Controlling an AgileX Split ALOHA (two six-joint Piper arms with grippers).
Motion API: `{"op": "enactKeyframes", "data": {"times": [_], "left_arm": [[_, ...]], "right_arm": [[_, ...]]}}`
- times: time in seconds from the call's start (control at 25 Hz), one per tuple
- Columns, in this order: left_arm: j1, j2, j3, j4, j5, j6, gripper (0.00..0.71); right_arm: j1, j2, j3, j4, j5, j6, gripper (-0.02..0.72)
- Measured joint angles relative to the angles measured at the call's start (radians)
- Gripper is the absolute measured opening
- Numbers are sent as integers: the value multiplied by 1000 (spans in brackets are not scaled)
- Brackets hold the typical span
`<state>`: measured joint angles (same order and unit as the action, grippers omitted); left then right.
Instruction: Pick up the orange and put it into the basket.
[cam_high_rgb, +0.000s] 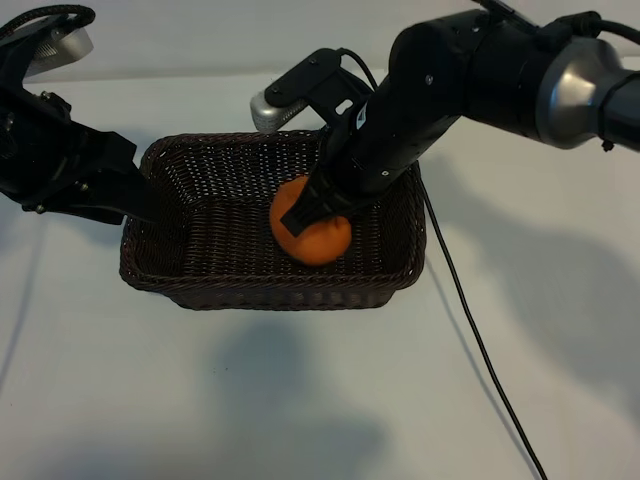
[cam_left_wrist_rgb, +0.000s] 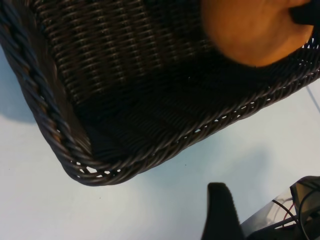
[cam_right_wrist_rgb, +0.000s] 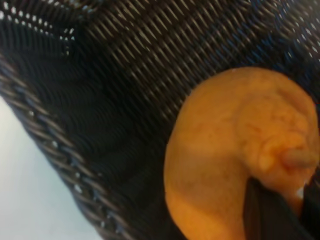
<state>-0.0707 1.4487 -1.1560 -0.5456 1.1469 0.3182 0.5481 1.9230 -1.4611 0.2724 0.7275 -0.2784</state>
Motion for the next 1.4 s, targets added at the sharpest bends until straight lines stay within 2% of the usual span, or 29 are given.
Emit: {"op": "enactKeyframes", "data": {"times": [0.28, 0.88, 1.0, 1.2, 1.32, 1.4], "left_arm": [[0, 0, 0, 0, -1, 2, 493], [0, 0, 0, 0, -7, 14, 493], [0, 0, 0, 0, -8, 14, 493], [0, 0, 0, 0, -8, 16, 493], [0, 0, 0, 0, -8, 16, 493], [0, 0, 0, 0, -8, 16, 493]], "right_arm": [[0, 13, 60, 3, -104, -22, 64], [0, 18, 78, 6, -135, -11, 78], [0, 18, 78, 6, -121, -4, 169], [0, 18, 78, 8, -112, 7, 441], [0, 18, 78, 12, -98, 26, 538], [0, 18, 78, 12, -81, 31, 559]]}}
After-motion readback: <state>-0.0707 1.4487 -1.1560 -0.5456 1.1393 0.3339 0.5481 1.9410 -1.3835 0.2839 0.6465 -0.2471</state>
